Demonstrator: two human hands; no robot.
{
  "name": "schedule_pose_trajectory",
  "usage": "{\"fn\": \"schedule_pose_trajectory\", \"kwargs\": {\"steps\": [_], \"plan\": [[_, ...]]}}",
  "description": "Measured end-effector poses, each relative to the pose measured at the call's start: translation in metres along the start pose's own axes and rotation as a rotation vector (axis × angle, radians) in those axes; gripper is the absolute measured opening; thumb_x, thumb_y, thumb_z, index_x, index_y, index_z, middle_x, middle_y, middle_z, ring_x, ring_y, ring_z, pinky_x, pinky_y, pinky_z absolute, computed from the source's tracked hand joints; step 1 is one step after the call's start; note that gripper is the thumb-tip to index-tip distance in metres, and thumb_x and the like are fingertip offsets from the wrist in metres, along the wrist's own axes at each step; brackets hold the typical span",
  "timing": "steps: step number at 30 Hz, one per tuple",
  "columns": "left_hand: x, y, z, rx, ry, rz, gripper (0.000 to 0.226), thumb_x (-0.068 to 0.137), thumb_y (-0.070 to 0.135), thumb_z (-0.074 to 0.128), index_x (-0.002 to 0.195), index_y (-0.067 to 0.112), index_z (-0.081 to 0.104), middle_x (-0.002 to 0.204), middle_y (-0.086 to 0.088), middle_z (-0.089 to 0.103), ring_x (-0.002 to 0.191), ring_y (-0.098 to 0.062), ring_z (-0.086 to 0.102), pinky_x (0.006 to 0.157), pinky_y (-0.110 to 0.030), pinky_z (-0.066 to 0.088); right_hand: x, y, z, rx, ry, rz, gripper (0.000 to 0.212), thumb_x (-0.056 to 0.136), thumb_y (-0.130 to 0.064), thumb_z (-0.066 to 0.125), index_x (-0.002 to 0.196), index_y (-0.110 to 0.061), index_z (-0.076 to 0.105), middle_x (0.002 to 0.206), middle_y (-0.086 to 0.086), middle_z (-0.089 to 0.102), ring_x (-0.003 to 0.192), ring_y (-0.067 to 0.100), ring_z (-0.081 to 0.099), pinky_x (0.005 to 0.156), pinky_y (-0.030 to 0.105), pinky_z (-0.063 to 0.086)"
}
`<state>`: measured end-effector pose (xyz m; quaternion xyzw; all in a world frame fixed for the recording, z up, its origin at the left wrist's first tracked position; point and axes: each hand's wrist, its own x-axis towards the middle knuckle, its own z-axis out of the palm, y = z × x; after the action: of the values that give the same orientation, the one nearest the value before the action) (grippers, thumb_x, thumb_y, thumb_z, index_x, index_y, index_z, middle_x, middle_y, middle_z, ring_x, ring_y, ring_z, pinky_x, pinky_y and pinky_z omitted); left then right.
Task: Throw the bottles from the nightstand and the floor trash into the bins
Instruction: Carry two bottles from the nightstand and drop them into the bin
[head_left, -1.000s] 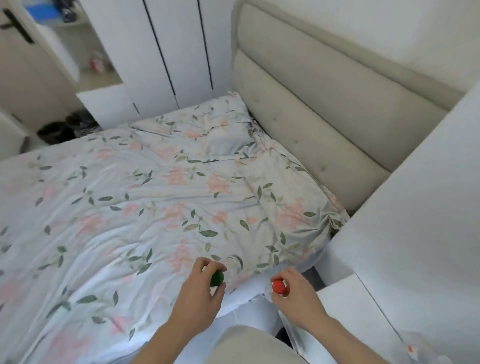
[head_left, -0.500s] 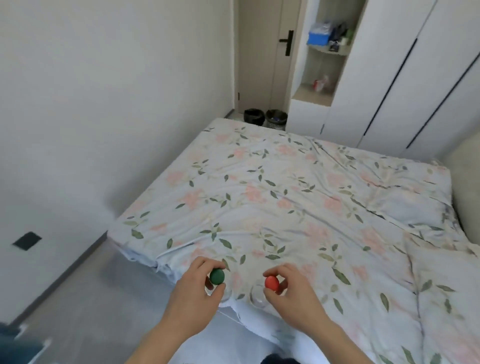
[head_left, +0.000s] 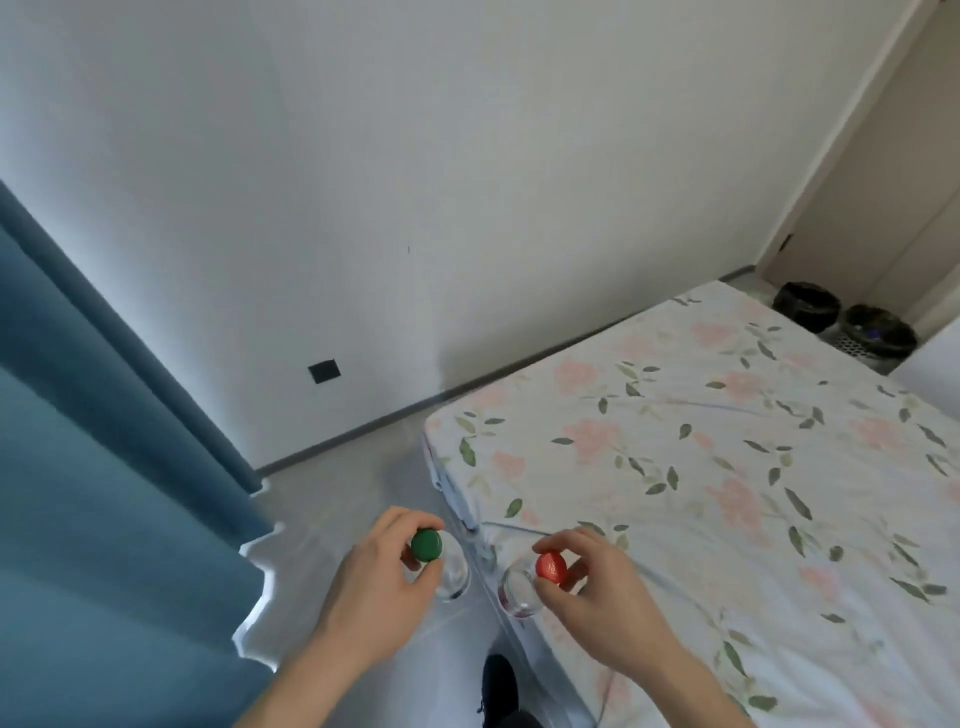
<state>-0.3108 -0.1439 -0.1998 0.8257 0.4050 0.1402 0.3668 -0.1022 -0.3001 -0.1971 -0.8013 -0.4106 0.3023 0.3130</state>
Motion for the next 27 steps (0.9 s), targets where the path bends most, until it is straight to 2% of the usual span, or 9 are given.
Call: {"fn": "schedule_pose_trajectory", "kwargs": {"steps": [4, 12, 15, 17, 19, 24, 27], "plan": [[0.046, -0.012, -0.031, 0.01, 0.067, -0.081, 0.03, 0.088, 0.023, 0.074, 0.107, 0.044, 0.062, 0.113, 0.03, 0.056, 0.095, 0.001, 0.061, 0.082, -0.023, 0.053, 0.078, -0.023, 0.001, -0.011, -0.105, -0.088, 0.021, 0.082, -0.033, 0.072, 0.1, -0.042, 0.067, 0.106, -0.021, 0.063, 0.088, 0.003, 0.065, 0.074, 0.017, 0.052], [0.1, -0.041, -0.087, -0.041, 0.316, -0.242, 0.032, 0.086, 0.014, 0.074, 0.101, 0.041, 0.065, 0.108, 0.025, 0.06, 0.094, -0.003, 0.063, 0.077, -0.013, 0.047, 0.22, -0.086, 0.021, -0.094, -0.287, -0.26, 0.024, 0.081, -0.036, 0.074, 0.104, -0.04, 0.069, 0.106, -0.023, 0.062, 0.09, 0.002, 0.064, 0.079, 0.017, 0.052], [0.12, -0.065, -0.107, -0.066, 0.363, -0.294, 0.034, 0.084, 0.012, 0.075, 0.1, 0.041, 0.066, 0.107, 0.023, 0.062, 0.087, -0.008, 0.064, 0.074, -0.019, 0.05, 0.268, -0.11, 0.039, -0.113, -0.319, -0.299, 0.024, 0.081, -0.036, 0.075, 0.103, -0.041, 0.068, 0.104, -0.023, 0.063, 0.092, 0.0, 0.063, 0.08, 0.018, 0.052], [0.138, -0.084, -0.121, -0.068, 0.382, -0.311, 0.034, 0.083, 0.015, 0.075, 0.101, 0.042, 0.066, 0.108, 0.023, 0.061, 0.084, -0.008, 0.066, 0.073, -0.029, 0.055, 0.298, -0.127, 0.052, -0.122, -0.329, -0.323, 0.024, 0.082, -0.037, 0.076, 0.104, -0.041, 0.068, 0.105, -0.024, 0.062, 0.094, -0.002, 0.062, 0.08, 0.016, 0.051], [0.162, -0.102, -0.137, -0.056, 0.392, -0.318, 0.032, 0.084, 0.018, 0.075, 0.101, 0.042, 0.066, 0.109, 0.024, 0.061, 0.084, -0.007, 0.066, 0.073, -0.032, 0.056, 0.326, -0.143, 0.064, -0.128, -0.327, -0.334, 0.024, 0.082, -0.036, 0.076, 0.104, -0.04, 0.068, 0.105, -0.024, 0.062, 0.093, -0.002, 0.062, 0.08, 0.016, 0.051], [0.233, -0.142, -0.188, -0.065, 0.374, -0.27, 0.03, 0.085, 0.022, 0.075, 0.102, 0.044, 0.064, 0.109, 0.025, 0.061, 0.086, -0.004, 0.065, 0.074, -0.028, 0.056, 0.386, -0.182, 0.089, -0.121, -0.279, -0.313, 0.023, 0.078, -0.036, 0.076, 0.099, -0.042, 0.067, 0.104, -0.024, 0.064, 0.086, 0.002, 0.066, 0.077, 0.021, 0.054], [0.28, -0.157, -0.219, -0.07, 0.339, -0.219, 0.032, 0.085, 0.023, 0.075, 0.105, 0.045, 0.064, 0.112, 0.027, 0.059, 0.089, -0.003, 0.065, 0.076, -0.023, 0.055, 0.418, -0.209, 0.095, -0.103, -0.222, -0.295, 0.022, 0.078, -0.036, 0.076, 0.098, -0.042, 0.069, 0.104, -0.023, 0.065, 0.086, 0.002, 0.067, 0.072, 0.019, 0.053]]}}
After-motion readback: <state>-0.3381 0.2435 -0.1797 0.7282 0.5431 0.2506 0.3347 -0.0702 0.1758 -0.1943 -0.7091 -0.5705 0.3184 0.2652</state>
